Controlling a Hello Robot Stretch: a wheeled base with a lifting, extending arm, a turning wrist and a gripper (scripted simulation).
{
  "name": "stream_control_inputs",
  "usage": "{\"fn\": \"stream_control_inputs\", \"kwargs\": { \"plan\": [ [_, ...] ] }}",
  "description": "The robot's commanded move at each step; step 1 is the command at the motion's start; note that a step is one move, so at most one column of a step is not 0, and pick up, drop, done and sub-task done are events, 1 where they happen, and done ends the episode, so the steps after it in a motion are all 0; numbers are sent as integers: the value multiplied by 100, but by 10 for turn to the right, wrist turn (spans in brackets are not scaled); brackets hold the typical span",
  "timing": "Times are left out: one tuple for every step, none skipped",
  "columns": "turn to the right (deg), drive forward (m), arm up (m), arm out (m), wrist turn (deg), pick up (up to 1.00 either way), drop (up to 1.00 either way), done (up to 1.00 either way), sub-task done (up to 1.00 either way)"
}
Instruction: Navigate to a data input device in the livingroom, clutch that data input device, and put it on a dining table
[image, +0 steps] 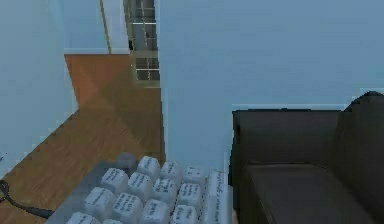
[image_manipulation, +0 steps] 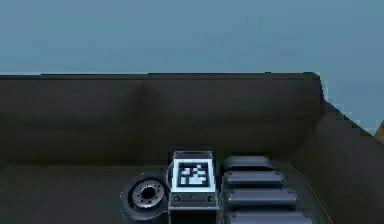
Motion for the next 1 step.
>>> {"fn": "stream_control_inputs", "kwargs": {
  "plan": [
    [-450, 0, 0, 0, 0, 0, 0, 0, 0]
  ]
}}
